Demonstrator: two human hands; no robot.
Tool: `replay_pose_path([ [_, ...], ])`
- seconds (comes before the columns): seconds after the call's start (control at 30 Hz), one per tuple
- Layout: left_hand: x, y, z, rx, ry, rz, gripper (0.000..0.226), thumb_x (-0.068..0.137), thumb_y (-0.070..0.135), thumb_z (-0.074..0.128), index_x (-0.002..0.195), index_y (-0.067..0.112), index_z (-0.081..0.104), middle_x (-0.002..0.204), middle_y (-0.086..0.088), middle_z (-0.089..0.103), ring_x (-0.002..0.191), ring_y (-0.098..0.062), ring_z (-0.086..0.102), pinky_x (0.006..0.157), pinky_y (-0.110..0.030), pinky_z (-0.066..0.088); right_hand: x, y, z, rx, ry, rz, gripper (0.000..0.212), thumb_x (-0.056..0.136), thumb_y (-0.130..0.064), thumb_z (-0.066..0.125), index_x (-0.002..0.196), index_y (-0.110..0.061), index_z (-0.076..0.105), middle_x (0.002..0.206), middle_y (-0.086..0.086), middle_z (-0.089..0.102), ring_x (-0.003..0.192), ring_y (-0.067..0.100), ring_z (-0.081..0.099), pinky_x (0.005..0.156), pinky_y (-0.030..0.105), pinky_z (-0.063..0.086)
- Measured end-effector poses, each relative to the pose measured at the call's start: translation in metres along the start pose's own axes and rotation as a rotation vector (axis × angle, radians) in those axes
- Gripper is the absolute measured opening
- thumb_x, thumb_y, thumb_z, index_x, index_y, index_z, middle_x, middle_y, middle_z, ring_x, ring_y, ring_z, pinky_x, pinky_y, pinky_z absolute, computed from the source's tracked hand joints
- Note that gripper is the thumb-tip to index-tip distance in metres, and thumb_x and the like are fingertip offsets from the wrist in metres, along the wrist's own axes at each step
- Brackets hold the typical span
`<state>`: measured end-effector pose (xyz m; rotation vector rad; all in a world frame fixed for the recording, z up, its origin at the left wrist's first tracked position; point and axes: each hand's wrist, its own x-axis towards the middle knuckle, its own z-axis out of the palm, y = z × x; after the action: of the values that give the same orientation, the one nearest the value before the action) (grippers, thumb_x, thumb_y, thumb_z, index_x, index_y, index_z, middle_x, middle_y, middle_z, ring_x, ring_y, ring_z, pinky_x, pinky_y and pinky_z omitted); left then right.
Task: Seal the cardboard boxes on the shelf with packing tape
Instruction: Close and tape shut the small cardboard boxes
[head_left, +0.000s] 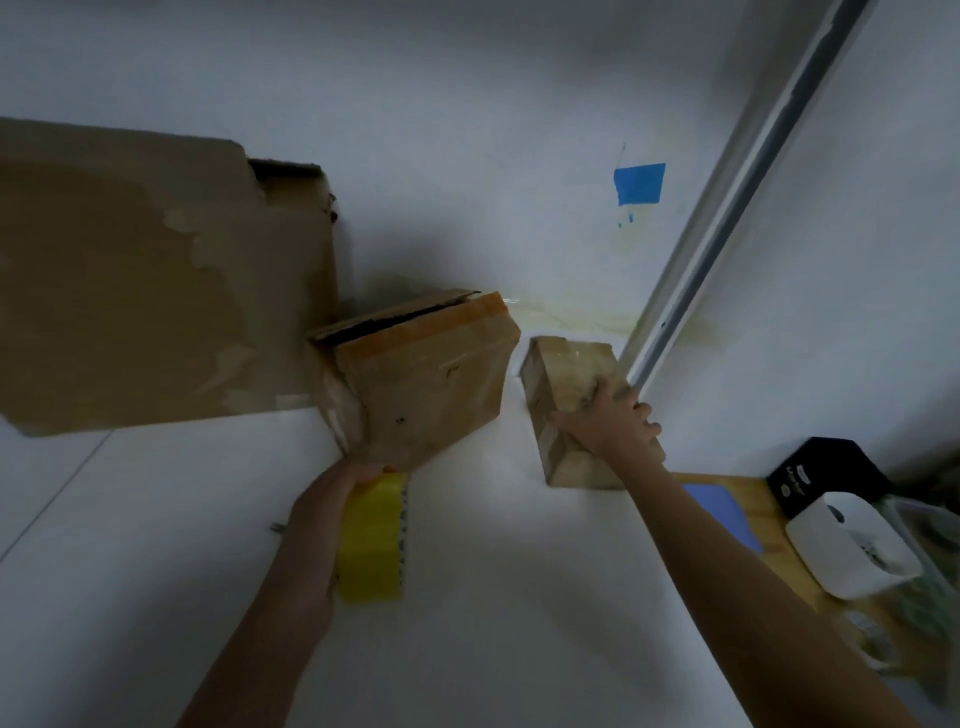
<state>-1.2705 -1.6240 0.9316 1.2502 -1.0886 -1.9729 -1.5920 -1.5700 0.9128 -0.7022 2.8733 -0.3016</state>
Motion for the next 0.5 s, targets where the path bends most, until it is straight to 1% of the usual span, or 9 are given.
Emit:
replay_pose_path([
  [0.07, -0.001, -0.003, -0.004, -0.009, 0.016, 0.002, 0.034, 0.086, 0.034, 0.066, 0.110, 0.012, 0.070, 0.106, -0.030, 0.067, 0.095, -0.052, 0.066, 0.077, -0.050, 0.053, 0.007, 0.000, 0.002, 0.013, 0.008, -0.004, 0.112, 0.065, -0.083, 0.054, 0.150, -0.022, 0.014, 0.156, 0.023, 0.011, 0.139, 0.046, 0.019, 0.111, 0.061, 0.017],
  [0.17, -0.007, -0.007, -0.009, 0.017, 0.040, 0.016, 0.027, 0.088, 0.032, 0.065, 0.107, 0.013, 0.070, 0.098, -0.025, 0.070, 0.079, -0.039, 0.069, 0.074, -0.044, 0.054, 0.006, 0.001, 0.007, 0.018, 0.080, -0.039, 0.100, 0.072, -0.078, 0.053, 0.148, -0.022, 0.023, 0.156, 0.020, 0.017, 0.143, 0.042, 0.014, 0.113, 0.064, 0.008],
  [0.23, -0.014, -0.011, -0.011, 0.054, 0.051, 0.033, 0.019, 0.090, 0.030, 0.063, 0.101, 0.018, 0.072, 0.097, -0.020, 0.071, 0.080, -0.034, 0.068, 0.077, -0.042, 0.053, -0.003, -0.001, 0.012, -0.034, 0.250, -0.139, 0.077, 0.083, -0.066, 0.052, 0.143, -0.021, 0.036, 0.153, 0.017, 0.028, 0.144, 0.038, 0.014, 0.113, 0.066, -0.001],
  [0.3, -0.022, -0.014, -0.015, 0.104, 0.027, 0.042, 0.017, 0.091, 0.028, 0.061, 0.100, 0.019, 0.072, 0.101, -0.019, 0.070, 0.090, -0.036, 0.068, 0.084, -0.046, 0.054, -0.023, -0.008, 0.021, -0.063, 0.460, -0.289, 0.051, 0.089, -0.043, 0.058, 0.132, -0.018, 0.049, 0.146, 0.015, 0.039, 0.144, 0.037, 0.017, 0.113, 0.066, -0.007],
  [0.37, -0.029, -0.016, -0.021, 0.143, -0.015, 0.053, 0.019, 0.093, 0.025, 0.059, 0.102, 0.015, 0.072, 0.104, -0.020, 0.070, 0.097, -0.038, 0.068, 0.087, -0.049, 0.054, -0.053, -0.020, 0.036, 0.033, 0.612, -0.425, 0.038, 0.084, -0.029, 0.067, 0.118, -0.016, 0.060, 0.132, 0.013, 0.053, 0.138, 0.037, 0.028, 0.114, 0.061, -0.004],
  [0.4, -0.032, -0.016, -0.024, 0.157, -0.033, 0.048, 0.019, 0.094, 0.022, 0.058, 0.103, 0.013, 0.072, 0.104, -0.020, 0.070, 0.096, -0.037, 0.068, 0.084, -0.047, 0.055, -0.071, -0.026, 0.042, 0.099, 0.620, -0.475, 0.033, 0.083, -0.030, 0.069, 0.113, -0.016, 0.064, 0.124, 0.011, 0.059, 0.131, 0.036, 0.038, 0.114, 0.056, 0.006],
  [0.43, -0.036, -0.016, -0.028, 0.167, -0.053, 0.040, 0.018, 0.095, 0.020, 0.058, 0.104, 0.011, 0.071, 0.102, -0.018, 0.071, 0.093, -0.033, 0.069, 0.077, -0.041, 0.056, -0.092, -0.034, 0.045, 0.202, 0.532, -0.514, 0.028, 0.085, -0.032, 0.067, 0.109, -0.018, 0.068, 0.117, 0.008, 0.064, 0.123, 0.033, 0.047, 0.110, 0.047, 0.019],
  [0.47, -0.039, -0.016, -0.031, 0.182, -0.076, 0.036, 0.015, 0.095, 0.018, 0.059, 0.103, 0.011, 0.070, 0.099, -0.015, 0.071, 0.087, -0.027, 0.069, 0.069, -0.034, 0.055, -0.114, -0.042, 0.043, 0.378, 0.324, -0.518, 0.024, 0.089, -0.033, 0.064, 0.106, -0.018, 0.070, 0.111, 0.005, 0.068, 0.114, 0.027, 0.056, 0.101, 0.037, 0.031],
  [0.5, -0.043, -0.016, -0.036, 0.199, -0.096, 0.038, 0.012, 0.094, 0.017, 0.060, 0.100, 0.012, 0.069, 0.095, -0.012, 0.070, 0.081, -0.021, 0.068, 0.062, -0.029, 0.053, -0.139, -0.051, 0.037, 0.601, 0.030, -0.491, 0.022, 0.092, -0.031, 0.062, 0.104, -0.016, 0.073, 0.106, 0.003, 0.072, 0.106, 0.022, 0.062, 0.091, 0.033, 0.040],
])
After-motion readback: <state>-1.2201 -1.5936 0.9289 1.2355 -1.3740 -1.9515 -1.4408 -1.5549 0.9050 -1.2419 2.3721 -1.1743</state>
